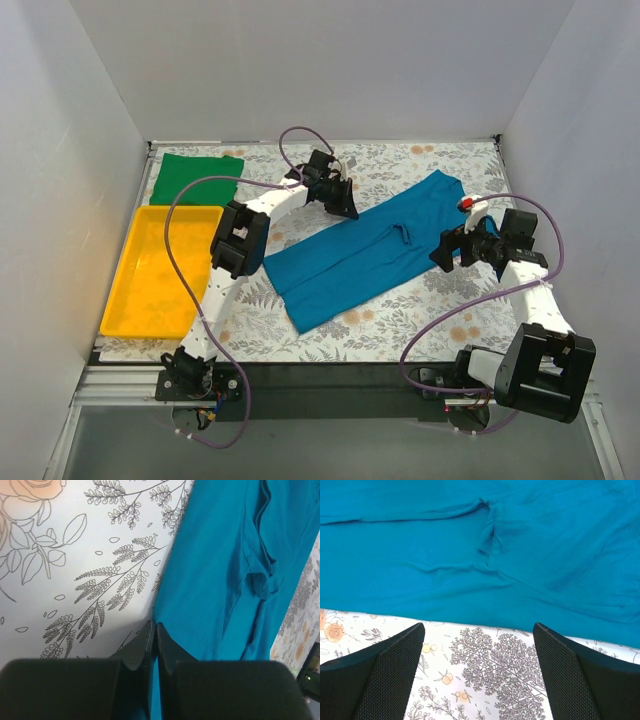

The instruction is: Fold and stack the t-shirts

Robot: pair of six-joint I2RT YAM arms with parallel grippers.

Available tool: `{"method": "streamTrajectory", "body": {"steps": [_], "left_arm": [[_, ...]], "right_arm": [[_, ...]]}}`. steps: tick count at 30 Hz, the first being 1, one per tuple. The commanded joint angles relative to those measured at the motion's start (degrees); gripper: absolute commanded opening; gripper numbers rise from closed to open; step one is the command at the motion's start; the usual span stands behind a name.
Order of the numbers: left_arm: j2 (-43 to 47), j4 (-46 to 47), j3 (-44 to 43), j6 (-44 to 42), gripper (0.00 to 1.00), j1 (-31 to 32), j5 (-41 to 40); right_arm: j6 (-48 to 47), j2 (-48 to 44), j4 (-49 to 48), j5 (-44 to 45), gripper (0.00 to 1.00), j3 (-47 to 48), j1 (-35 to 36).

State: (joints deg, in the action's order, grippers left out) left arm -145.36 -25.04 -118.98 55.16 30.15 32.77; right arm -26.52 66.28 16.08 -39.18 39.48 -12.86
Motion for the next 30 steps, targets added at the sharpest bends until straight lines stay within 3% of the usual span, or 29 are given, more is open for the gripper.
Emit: {"method": "streamTrajectory", "body": {"steps": [1, 6, 11, 17, 19, 21, 24, 30], "left_arm": [[2.44, -3.70, 1.11, -0.05, 0.00, -0.62, -10.26], [9.63, -1.86, 10.33, 5.38, 0.00, -5.71, -16.85], [18.52, 2.87, 27.02, 8.91, 0.00, -10.63, -21.08], [27.31, 6.22, 38.10, 11.72, 0.00, -14.50, -23.28], [31.09, 7.36, 42.06, 12.17, 0.20, -15.12, -22.06], [35.99, 9.65, 45.91, 11.82, 0.47, -15.21, -20.82], [44.50, 12.46, 50.05, 10.51, 0.58, -15.30, -22.22], [66.32, 14.75, 58.23, 6.37, 0.64, -16.00, -28.28]], "right_arm": [[1.12, 0.51, -1.49, 1.46, 0.95, 0.24, -0.58], [4.81, 2.27, -4.64, 7.26, 0.95, 0.42, -0.67], [17.10, 6.83, -10.79, 17.28, 0.91, 1.12, -0.58], [25.10, 17.64, -15.28, 10.63, 0.87, 6.91, -0.41], [28.52, 21.68, -15.46, 6.33, 0.88, 11.72, 0.03], [30.73, 27.57, -15.37, 4.64, 0.89, 14.99, 1.87], [33.72, 33.99, -15.55, 3.76, 0.90, 20.53, 6.17], [41.80, 44.54, -17.39, 5.78, 0.87, 30.54, 13.64]]}}
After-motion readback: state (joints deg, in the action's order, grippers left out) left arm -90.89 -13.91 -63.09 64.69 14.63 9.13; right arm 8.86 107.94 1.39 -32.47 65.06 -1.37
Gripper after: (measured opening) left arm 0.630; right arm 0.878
